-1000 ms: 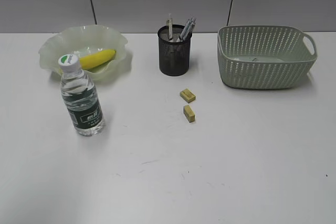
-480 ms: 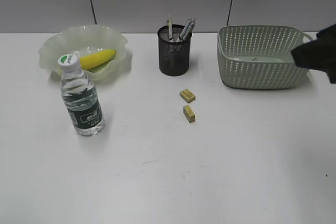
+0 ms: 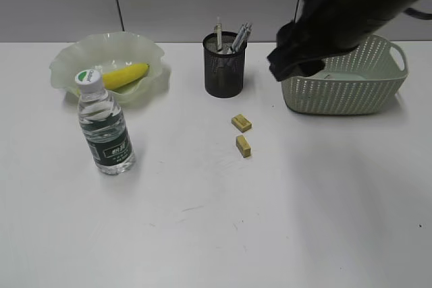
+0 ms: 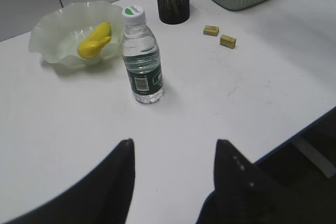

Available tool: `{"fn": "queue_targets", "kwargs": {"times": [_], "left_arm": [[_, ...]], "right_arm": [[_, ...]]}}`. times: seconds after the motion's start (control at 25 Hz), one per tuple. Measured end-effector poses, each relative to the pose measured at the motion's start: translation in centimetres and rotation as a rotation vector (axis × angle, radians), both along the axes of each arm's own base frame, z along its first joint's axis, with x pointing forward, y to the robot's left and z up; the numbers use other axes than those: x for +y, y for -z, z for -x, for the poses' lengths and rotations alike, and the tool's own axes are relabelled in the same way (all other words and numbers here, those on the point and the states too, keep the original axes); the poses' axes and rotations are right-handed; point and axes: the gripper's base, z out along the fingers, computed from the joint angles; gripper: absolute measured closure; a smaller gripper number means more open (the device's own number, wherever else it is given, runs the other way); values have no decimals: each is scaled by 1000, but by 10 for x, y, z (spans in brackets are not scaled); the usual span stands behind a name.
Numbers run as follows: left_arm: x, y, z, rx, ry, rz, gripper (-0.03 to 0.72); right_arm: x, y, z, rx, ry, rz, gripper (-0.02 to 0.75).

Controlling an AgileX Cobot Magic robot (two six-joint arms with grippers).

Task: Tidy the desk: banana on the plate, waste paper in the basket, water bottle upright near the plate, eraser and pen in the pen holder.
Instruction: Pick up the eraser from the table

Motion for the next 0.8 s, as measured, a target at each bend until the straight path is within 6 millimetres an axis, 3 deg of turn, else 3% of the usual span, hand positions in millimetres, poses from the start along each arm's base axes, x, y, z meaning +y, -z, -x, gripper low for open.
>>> {"fn": "queue_targets", "kwargs": {"times": [0.36,0.56,0.8], "left_arm": [[0,0,0,0,-1,2,324],[0,0,0,0,-1,2,325],[0,0,0,0,-1,2,326]], "right_arm": [[63,77,-65,342,17,200,353],[79,114,-87,439,70,246,353],[83,157,-94,514,89,312,353]]}}
